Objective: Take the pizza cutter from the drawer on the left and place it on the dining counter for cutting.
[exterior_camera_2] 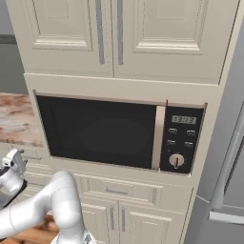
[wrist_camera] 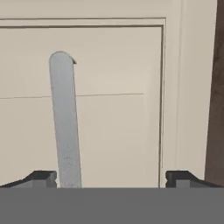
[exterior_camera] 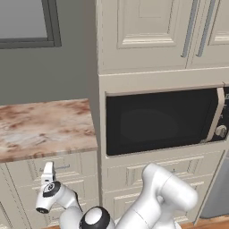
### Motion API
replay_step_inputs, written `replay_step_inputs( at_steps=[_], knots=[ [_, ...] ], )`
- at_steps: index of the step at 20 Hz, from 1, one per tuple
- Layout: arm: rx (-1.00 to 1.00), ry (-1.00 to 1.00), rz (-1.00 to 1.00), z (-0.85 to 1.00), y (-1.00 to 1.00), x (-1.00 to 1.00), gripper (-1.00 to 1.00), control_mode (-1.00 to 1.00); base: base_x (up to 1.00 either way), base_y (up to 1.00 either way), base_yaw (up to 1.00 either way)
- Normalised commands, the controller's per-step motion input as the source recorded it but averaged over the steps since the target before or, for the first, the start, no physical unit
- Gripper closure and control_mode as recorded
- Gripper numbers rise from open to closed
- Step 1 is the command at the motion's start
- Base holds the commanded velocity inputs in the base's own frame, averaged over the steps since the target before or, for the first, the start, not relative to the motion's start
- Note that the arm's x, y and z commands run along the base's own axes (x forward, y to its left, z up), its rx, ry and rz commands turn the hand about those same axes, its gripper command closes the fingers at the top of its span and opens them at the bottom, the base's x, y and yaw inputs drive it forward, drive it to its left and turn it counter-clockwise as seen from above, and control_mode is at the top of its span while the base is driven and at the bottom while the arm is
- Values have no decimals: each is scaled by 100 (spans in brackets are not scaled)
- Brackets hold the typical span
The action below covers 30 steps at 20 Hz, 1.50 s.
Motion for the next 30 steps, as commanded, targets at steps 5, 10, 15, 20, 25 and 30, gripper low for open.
replay_step_inputs(
  at_steps=[5, 10, 15, 20, 25, 30],
  knots=[
    [0, -10, 0, -66, -6, 0, -100, -100, 0, 0, 0],
    [0, -15, 0, -64, -18, 8, -100, -100, 0, 0, 0],
    [0, -16, 0, -74, -18, 7, -100, -100, 0, 0, 0],
    [-2, -15, 0, -76, -11, 10, -100, -100, 0, 0, 0],
    [-3, -15, 0, -75, -10, 17, -100, -100, 0, 0, 0],
    [-3, -14, 0, -74, -10, 19, -100, -100, 0, 0, 0]
  ],
)
